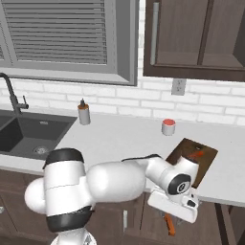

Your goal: Place the appropriate cutting tool for cutting the carrot skin on the cutting board.

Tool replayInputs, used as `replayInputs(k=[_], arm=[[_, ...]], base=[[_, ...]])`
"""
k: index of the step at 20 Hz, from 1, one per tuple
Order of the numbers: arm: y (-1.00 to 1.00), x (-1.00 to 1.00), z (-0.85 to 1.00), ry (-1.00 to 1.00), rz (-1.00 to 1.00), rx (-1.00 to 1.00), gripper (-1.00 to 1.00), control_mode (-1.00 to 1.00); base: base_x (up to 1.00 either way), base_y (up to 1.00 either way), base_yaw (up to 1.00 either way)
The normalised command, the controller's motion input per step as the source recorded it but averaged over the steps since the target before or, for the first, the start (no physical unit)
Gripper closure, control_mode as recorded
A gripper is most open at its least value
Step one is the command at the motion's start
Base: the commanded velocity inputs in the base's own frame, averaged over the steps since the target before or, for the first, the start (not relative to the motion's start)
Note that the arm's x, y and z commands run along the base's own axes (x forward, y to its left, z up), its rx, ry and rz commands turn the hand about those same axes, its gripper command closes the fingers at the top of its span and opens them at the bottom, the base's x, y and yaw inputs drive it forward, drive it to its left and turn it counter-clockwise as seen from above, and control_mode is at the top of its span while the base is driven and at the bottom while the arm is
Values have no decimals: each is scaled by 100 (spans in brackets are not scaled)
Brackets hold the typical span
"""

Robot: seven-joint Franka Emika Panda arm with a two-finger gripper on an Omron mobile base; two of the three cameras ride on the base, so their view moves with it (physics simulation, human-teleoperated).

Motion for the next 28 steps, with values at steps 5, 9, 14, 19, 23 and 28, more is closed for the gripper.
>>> replayInputs(k=[5,9,14,19,23,28], arm=[[-2,-15,-48,0,18,11,-100,-100],[0,-8,-45,0,18,9,-100,-100],[0,-13,-41,1,19,2,-100,-100],[6,-57,-31,10,18,2,-100,-100],[13,-90,1,15,13,5,-100,-100],[2,-100,18,14,4,11,-100,-100]], base=[[0,0,0],[0,0,0],[0,0,0],[0,0,0],[0,0,0],[0,0,0]])
